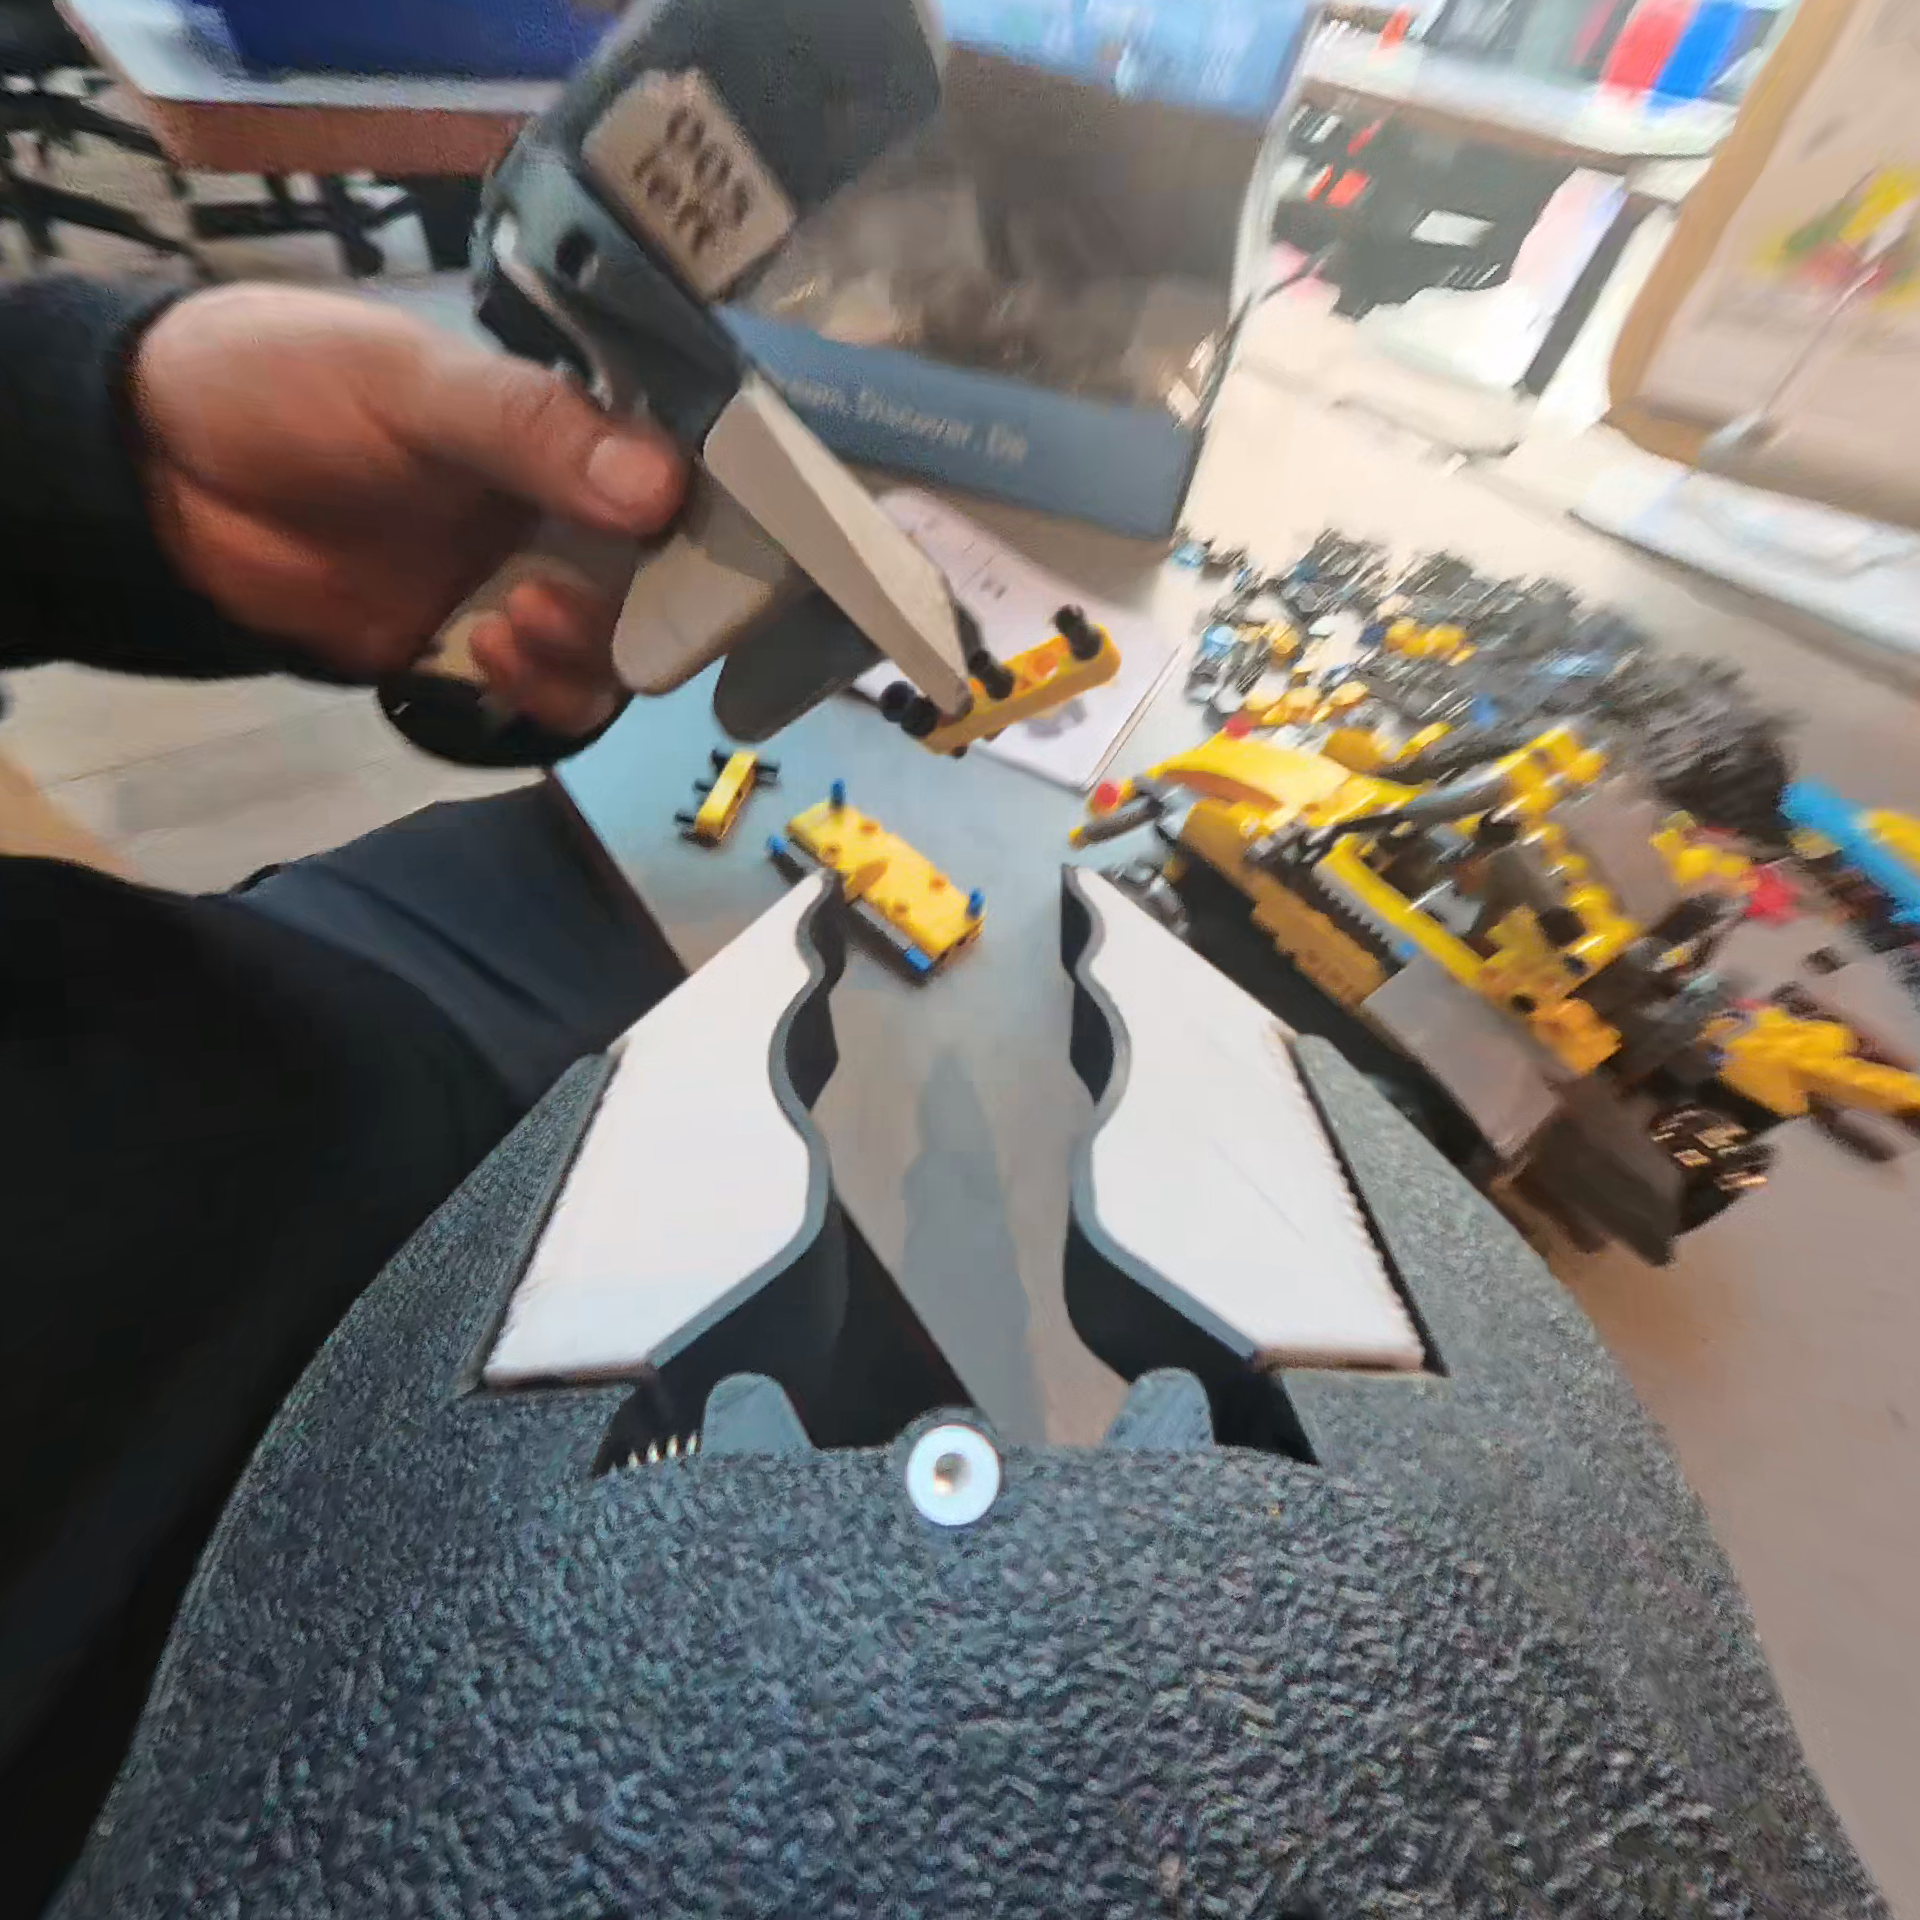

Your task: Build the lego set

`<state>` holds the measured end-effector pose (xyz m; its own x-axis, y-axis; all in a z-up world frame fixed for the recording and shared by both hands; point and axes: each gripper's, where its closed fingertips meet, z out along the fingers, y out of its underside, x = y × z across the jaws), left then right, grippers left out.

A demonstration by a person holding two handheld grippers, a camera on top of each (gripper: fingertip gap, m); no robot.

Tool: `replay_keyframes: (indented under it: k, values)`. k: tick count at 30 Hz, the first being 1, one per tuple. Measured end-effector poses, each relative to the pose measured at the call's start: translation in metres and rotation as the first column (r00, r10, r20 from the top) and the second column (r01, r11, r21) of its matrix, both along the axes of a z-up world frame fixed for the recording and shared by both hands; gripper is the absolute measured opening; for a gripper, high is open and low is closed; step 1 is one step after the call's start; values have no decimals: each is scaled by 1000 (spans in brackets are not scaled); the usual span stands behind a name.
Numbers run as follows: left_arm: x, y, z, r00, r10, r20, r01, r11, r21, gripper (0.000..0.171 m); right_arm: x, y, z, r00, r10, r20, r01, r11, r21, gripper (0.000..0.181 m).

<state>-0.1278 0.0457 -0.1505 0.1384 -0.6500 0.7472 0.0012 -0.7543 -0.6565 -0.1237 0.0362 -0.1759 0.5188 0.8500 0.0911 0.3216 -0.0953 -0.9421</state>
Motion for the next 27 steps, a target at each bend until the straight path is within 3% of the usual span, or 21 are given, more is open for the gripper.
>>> replay_keyframes:
  k: [4, 9, 18, 23, 27]
  values:
    - [1, -6, 8, 988, 50, 149, -37, 995, -91, 5, -5, -4, 24, 995, -82, 53, 67, 969, 236, 43]
    - [7, -14, 21, 942, 106, 318, -52, 983, -175, 4, -11, -6, 29, 985, -152, 75, 125, 949, 288, 43]
    - [18, -20, 26, 916, 118, 384, -46, 980, -194, 4, -2, -3, 41, 982, -181, 43, 157, 929, 334, 23]
    - [16, -13, 15, 951, 131, 282, -97, 987, -132, 4, 0, 2, 29, 977, -192, 93, 152, 931, 331, 12]
    - [16, -11, 12, 948, 130, 290, -85, 983, -162, 4, 0, 4, 26, 973, -201, 116, 151, 927, 343, 11]
